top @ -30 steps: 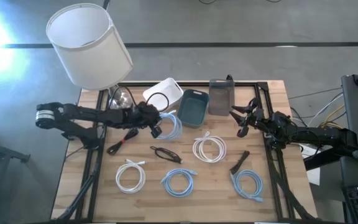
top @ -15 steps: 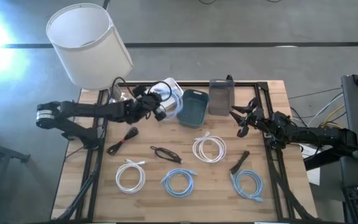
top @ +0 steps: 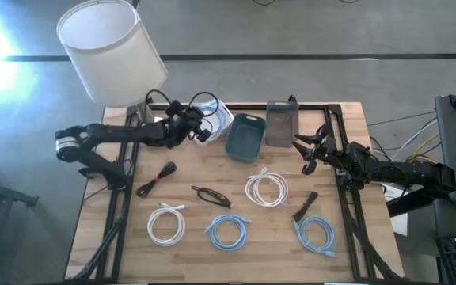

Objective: Pick & Place USB Port
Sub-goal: Put the top blue cable into the white bin, then adjust the white bin on the table

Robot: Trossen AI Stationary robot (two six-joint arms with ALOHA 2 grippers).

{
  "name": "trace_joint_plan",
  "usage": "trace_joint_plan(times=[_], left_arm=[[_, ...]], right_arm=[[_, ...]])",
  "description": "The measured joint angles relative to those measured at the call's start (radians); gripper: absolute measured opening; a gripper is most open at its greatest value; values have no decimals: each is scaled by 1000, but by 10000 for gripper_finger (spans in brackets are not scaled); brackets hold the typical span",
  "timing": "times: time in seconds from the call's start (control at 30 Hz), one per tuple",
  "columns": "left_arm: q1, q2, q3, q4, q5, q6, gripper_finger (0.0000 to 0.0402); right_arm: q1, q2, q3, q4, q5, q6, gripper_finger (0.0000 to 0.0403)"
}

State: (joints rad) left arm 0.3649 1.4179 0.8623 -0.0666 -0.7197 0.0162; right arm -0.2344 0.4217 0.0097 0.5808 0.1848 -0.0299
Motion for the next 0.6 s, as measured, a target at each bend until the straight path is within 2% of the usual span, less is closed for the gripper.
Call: trace_joint_plan(times=[0.13,0.33,0.6], left_arm=[[-2,72,0,50,-12,-44,27],[-1,172,0,109,-157,-73,27],[-2,233,2,105,-157,-117,36]], right_arm=[[0,0,0,0,0,0,126],[0,0,0,0,0,0,121],[0,0,0,-1,0,0,128]])
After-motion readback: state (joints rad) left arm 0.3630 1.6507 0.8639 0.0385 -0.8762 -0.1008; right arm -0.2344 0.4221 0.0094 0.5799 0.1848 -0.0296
